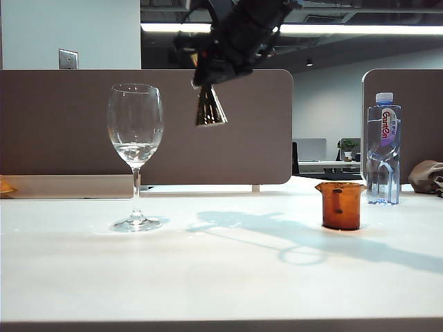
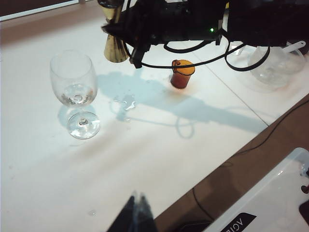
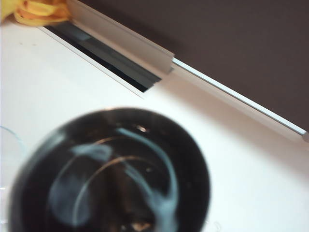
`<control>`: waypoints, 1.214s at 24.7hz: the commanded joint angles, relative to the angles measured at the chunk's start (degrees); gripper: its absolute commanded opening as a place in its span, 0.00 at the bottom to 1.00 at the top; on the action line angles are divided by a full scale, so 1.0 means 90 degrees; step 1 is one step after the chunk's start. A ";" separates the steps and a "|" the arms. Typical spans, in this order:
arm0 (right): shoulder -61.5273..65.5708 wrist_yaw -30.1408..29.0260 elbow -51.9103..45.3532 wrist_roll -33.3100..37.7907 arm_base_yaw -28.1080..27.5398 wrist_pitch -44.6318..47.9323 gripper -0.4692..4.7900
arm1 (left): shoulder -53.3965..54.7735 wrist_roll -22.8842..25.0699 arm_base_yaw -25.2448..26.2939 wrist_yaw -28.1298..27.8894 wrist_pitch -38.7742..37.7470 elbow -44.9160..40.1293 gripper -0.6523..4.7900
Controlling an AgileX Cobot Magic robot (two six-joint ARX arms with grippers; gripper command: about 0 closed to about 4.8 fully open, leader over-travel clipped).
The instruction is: Pick up the small amber measuring cup and pour the water in it into the jigger, then pick up the jigger and pour the water in it into the wine glass.
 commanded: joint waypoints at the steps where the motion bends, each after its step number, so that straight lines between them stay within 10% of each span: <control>1: -0.0058 0.0153 0.0240 -0.0216 0.0117 -0.0066 0.09 | -0.0002 0.0032 0.0005 0.0005 0.0080 0.0012 0.12; 30: 0.0695 0.1192 0.1314 -0.2985 0.0716 -0.0471 0.09 | 0.0000 0.0032 0.0005 0.0007 0.0083 0.0012 0.12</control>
